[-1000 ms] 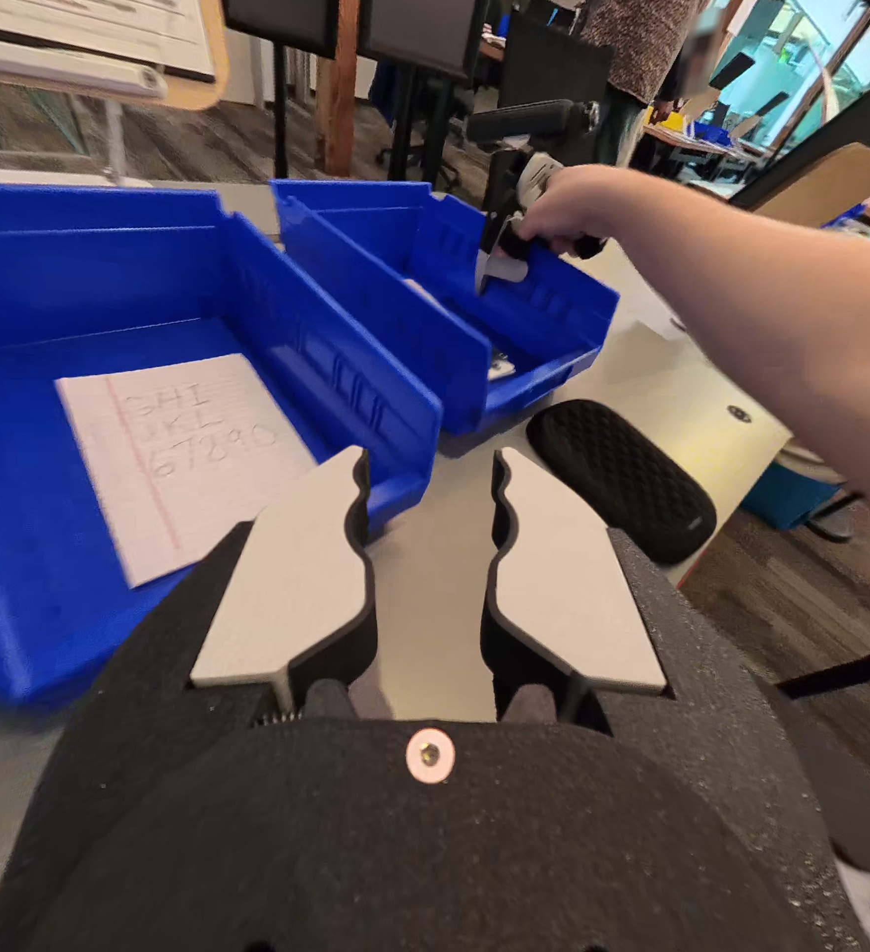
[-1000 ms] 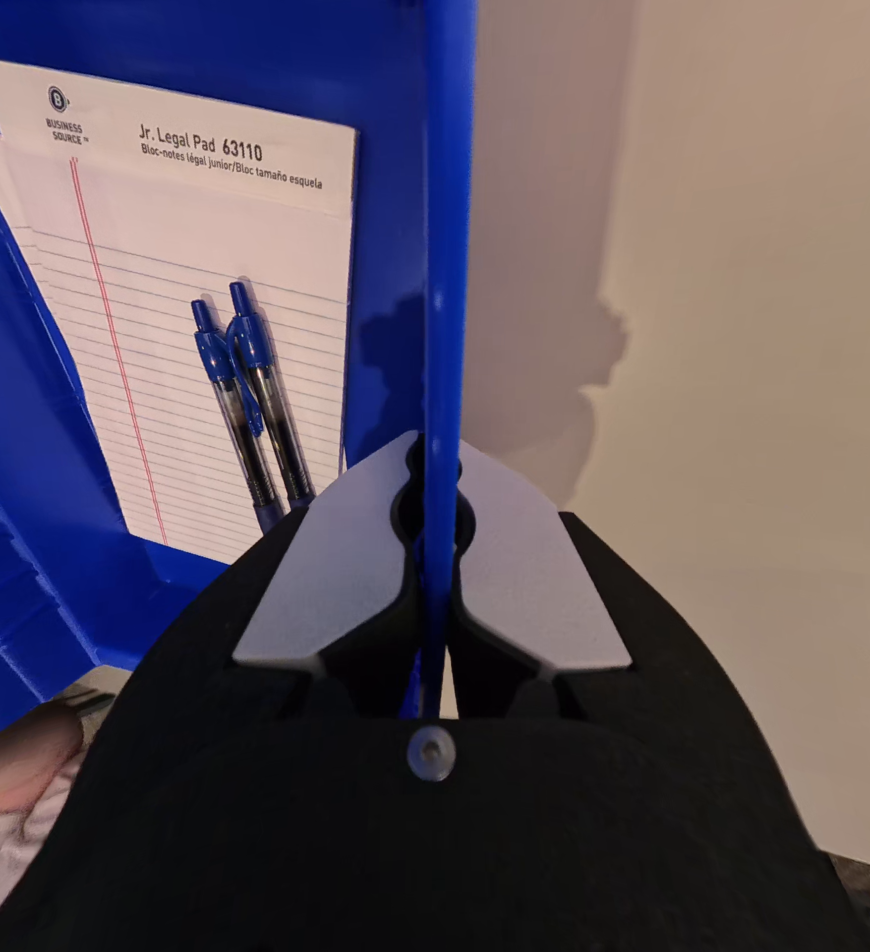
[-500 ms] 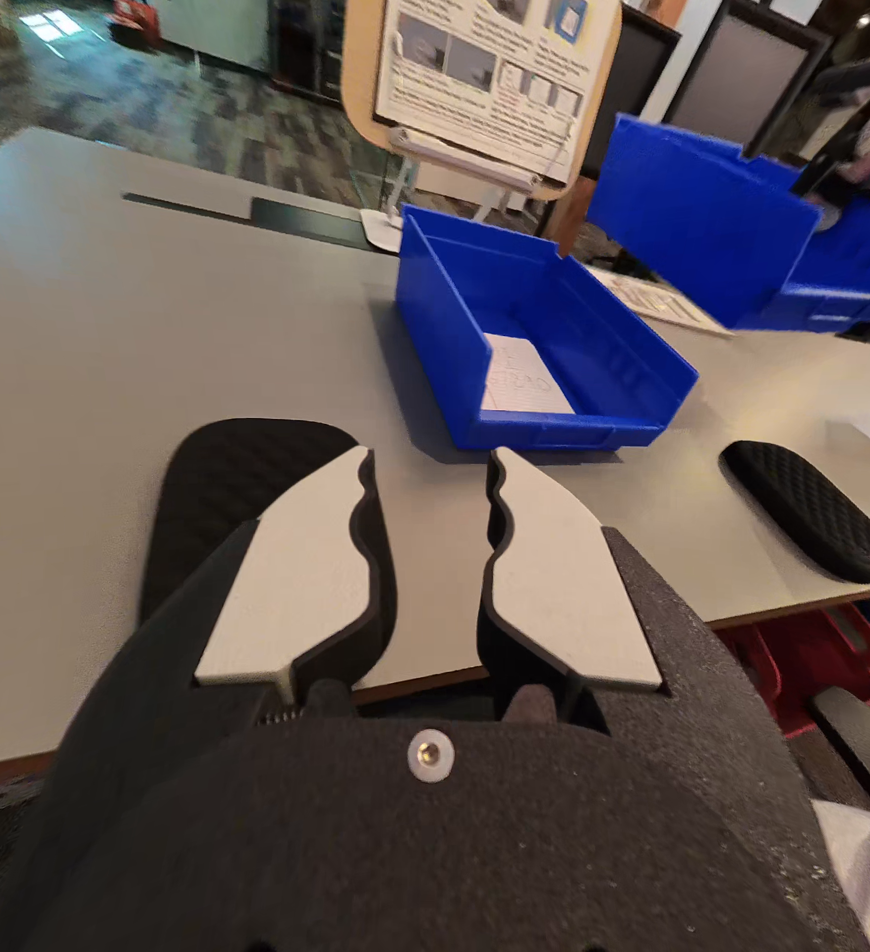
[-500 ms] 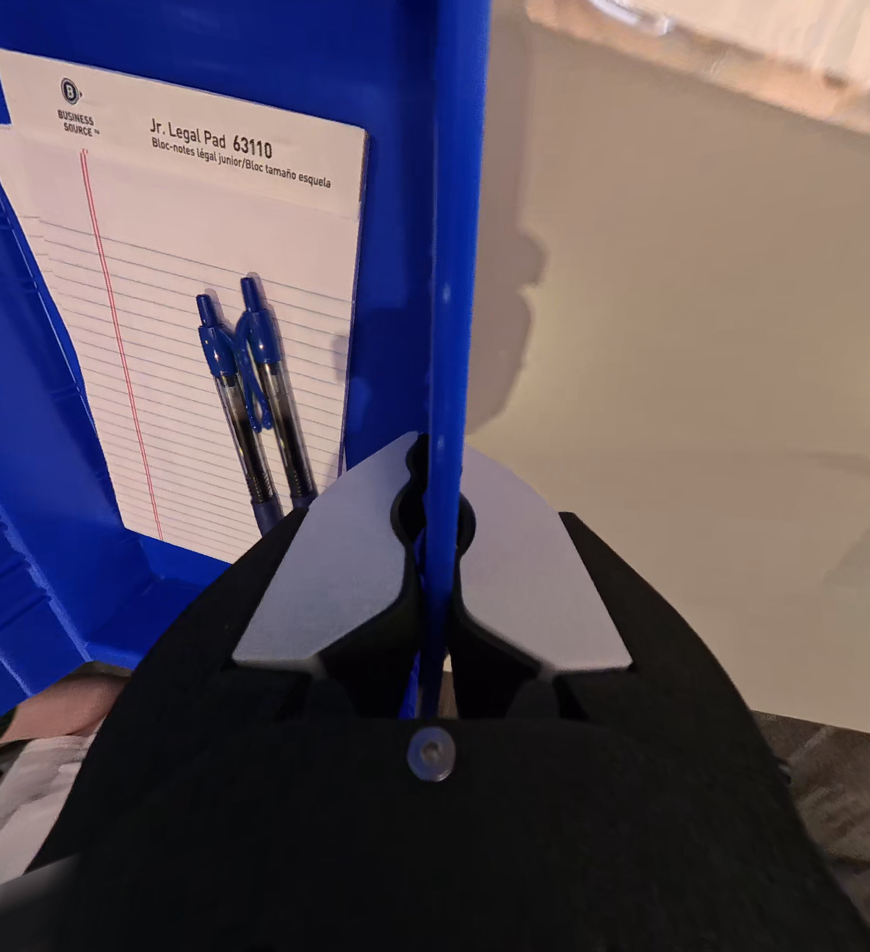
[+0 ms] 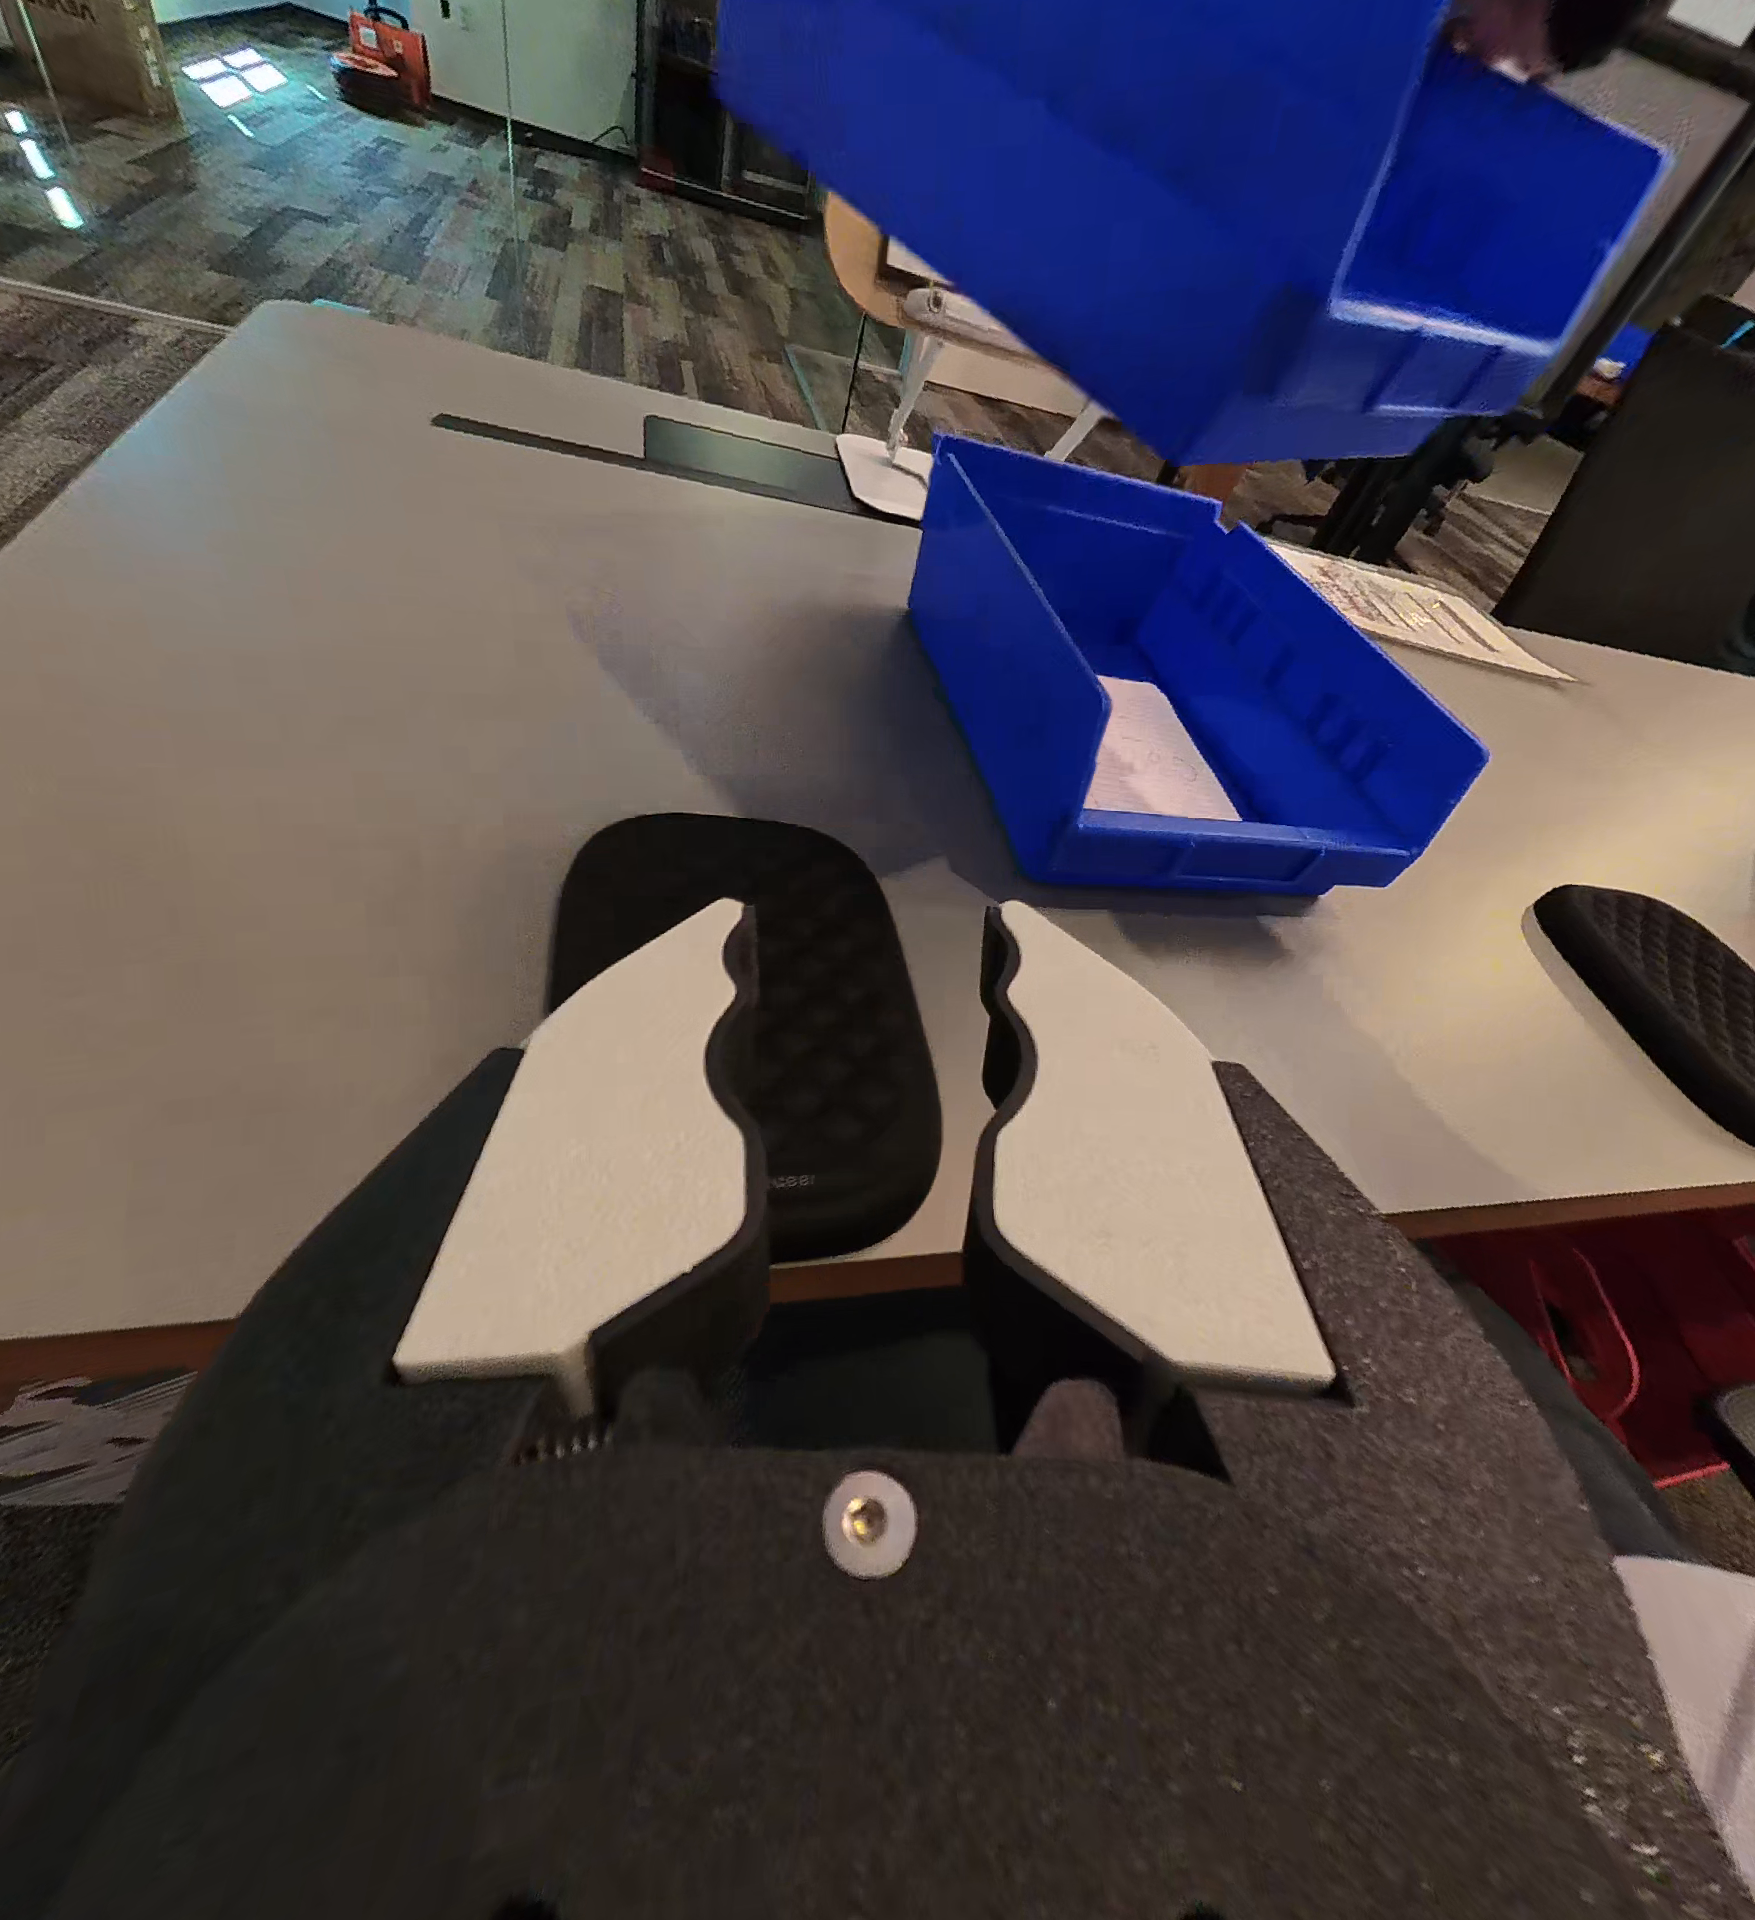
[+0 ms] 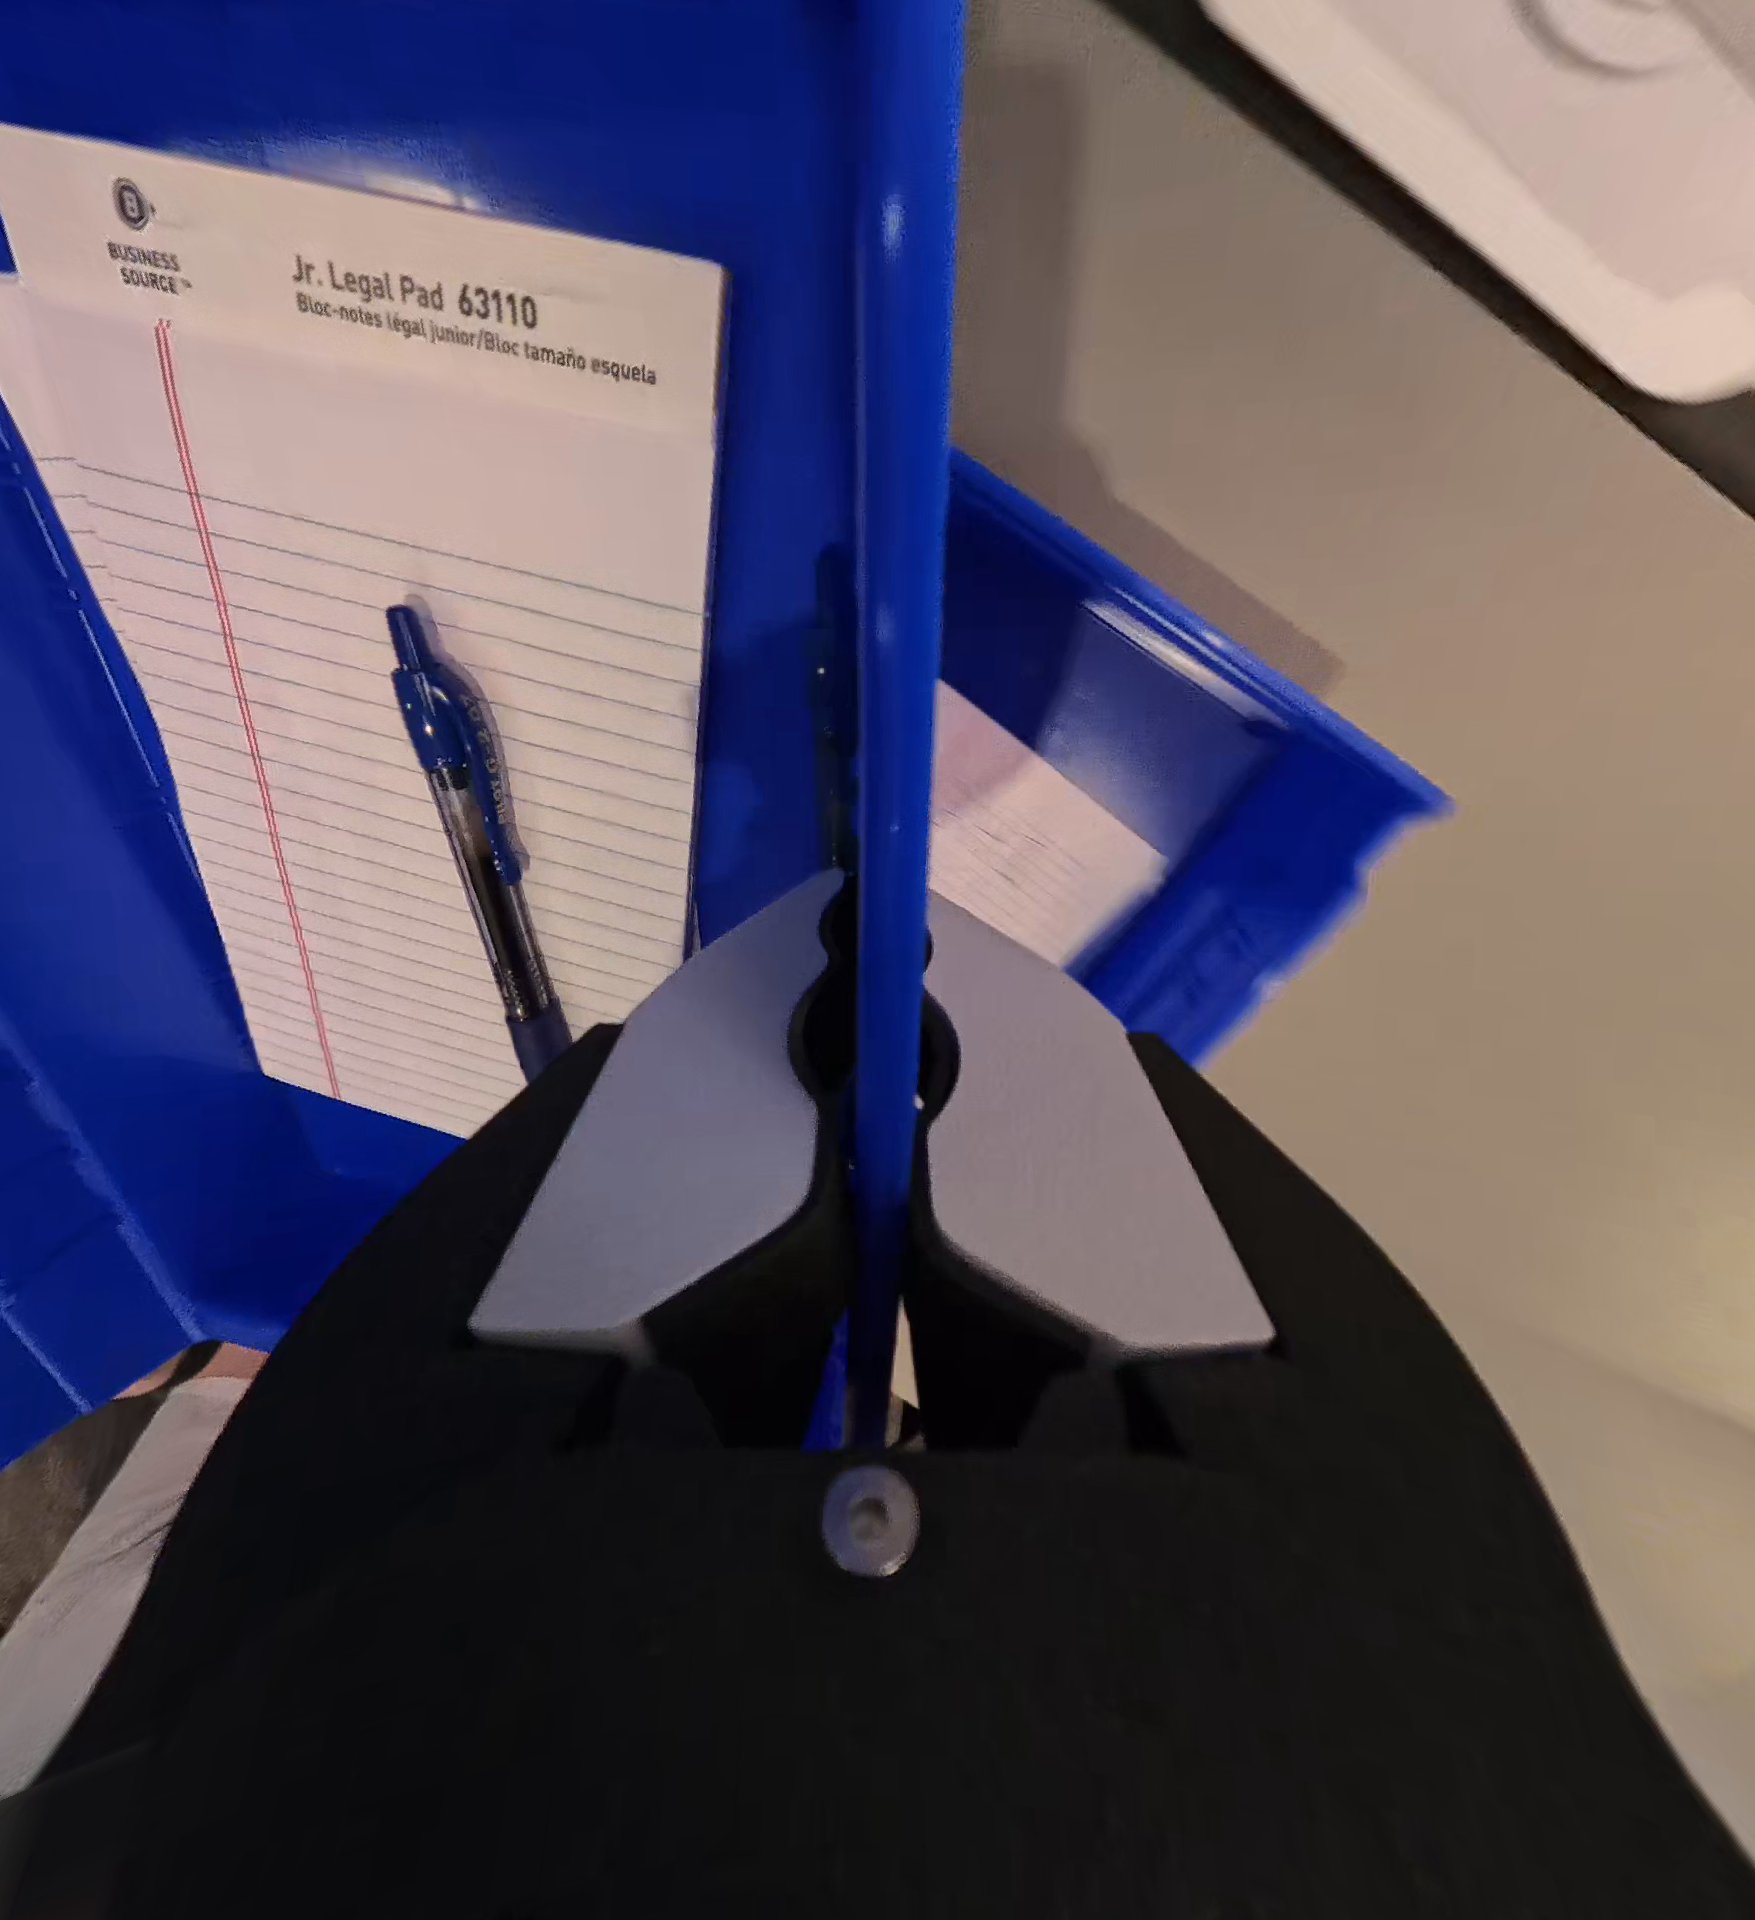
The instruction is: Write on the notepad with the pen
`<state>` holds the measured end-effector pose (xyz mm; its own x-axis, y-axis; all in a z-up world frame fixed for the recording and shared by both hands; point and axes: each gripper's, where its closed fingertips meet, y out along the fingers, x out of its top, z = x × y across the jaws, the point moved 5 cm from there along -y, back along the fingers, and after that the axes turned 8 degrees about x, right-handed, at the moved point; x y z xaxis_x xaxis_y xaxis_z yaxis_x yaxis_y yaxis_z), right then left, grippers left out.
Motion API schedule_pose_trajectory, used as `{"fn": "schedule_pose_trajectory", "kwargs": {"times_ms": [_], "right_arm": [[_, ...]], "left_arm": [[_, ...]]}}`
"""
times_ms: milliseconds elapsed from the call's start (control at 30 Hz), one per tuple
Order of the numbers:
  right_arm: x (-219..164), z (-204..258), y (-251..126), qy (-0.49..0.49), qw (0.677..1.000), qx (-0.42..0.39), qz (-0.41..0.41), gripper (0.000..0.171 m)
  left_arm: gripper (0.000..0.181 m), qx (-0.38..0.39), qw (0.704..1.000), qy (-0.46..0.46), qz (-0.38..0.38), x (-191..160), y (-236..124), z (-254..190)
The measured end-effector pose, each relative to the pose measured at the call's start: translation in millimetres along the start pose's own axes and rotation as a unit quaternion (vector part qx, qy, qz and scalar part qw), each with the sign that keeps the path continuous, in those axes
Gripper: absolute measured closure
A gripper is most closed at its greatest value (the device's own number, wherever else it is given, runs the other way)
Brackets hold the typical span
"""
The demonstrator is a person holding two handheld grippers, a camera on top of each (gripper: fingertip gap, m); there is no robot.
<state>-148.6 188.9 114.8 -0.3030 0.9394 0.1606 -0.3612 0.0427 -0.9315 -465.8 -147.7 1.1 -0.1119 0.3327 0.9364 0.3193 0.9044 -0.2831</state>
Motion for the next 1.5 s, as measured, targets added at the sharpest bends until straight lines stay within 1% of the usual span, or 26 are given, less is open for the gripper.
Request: {"fn": "schedule_pose_trajectory", "kwargs": {"times_ms": [167,267,400,600,767,833,933,1000,1067,1100,1133,1200,1233,1267,1300,1333,1367,1467,1500], "right_arm": [[44,69,63,-0.045,0.999,0.010,0.017,0.166],[64,95,103,-0.053,0.998,0.010,0.019,0.166],[79,118,156,-0.058,0.997,0.024,0.035,0.166],[86,117,220,-0.035,0.998,0.025,0.043,0.166],[85,103,247,-0.005,1.000,0.008,0.022,0.166],[80,100,253,0.013,0.999,0.009,0.032,0.166],[76,97,253,0.030,0.999,0.009,0.033,0.166],[76,98,251,0.022,0.999,0.018,0.025,0.161],[81,99,242,0.009,0.999,0.042,-0.008,0.157],[85,101,234,-0.008,0.998,0.052,-0.035,0.152],[89,101,223,-0.030,0.997,0.043,-0.062,0.150],[94,101,191,-0.116,0.985,-0.013,-0.128,0.147],[96,102,171,-0.166,0.970,-0.056,-0.170,0.144],[95,105,149,-0.212,0.949,-0.100,-0.212,0.145],[90,109,129,-0.248,0.928,-0.129,-0.247,0.144],[82,114,111,-0.274,0.913,-0.139,-0.269,0.139],[71,119,98,-0.287,0.908,-0.133,-0.275,0.136],[27,127,72,-0.293,0.921,-0.041,-0.253,0.131],[11,129,65,-0.299,0.921,-0.006,-0.249,0.131]], "left_arm": [[0.141,0.015,1.000,-0.004,0.002,2,-8,14],[0.141,0.020,1.000,-0.011,0.011,-2,-11,20],[0.141,0.027,0.999,-0.010,0.032,-12,-12,25],[0.140,0.038,0.997,-0.014,0.058,-27,-13,34],[0.141,0.045,0.997,-0.025,0.066,-34,-12,43],[0.140,0.053,0.996,-0.024,0.073,-37,-12,50],[0.141,0.073,0.995,-0.033,0.063,-33,-8,63],[0.141,0.078,0.995,-0.039,0.044,-22,0,70],[0.140,0.083,0.995,-0.040,0.036,-10,17,76],[0.137,0.085,0.995,-0.040,0.036,-3,28,80],[0.134,0.086,0.995,-0.039,0.036,4,40,83],[0.131,0.099,0.994,-0.041,0.020,24,68,94],[0.128,0.100,0.994,-0.043,0.014,34,83,98],[0.125,0.101,0.994,-0.048,0.015,42,100,102],[0.123,0.106,0.993,-0.052,0.021,49,117,107],[0.121,0.113,0.992,-0.055,0.032,55,134,111],[0.117,0.123,0.990,-0.053,0.051,58,151,115],[0.111,0.158,0.975,-0.031,0.155,57,190,125],[0.113,0.170,0.966,-0.022,0.193,55,200,128]]}}
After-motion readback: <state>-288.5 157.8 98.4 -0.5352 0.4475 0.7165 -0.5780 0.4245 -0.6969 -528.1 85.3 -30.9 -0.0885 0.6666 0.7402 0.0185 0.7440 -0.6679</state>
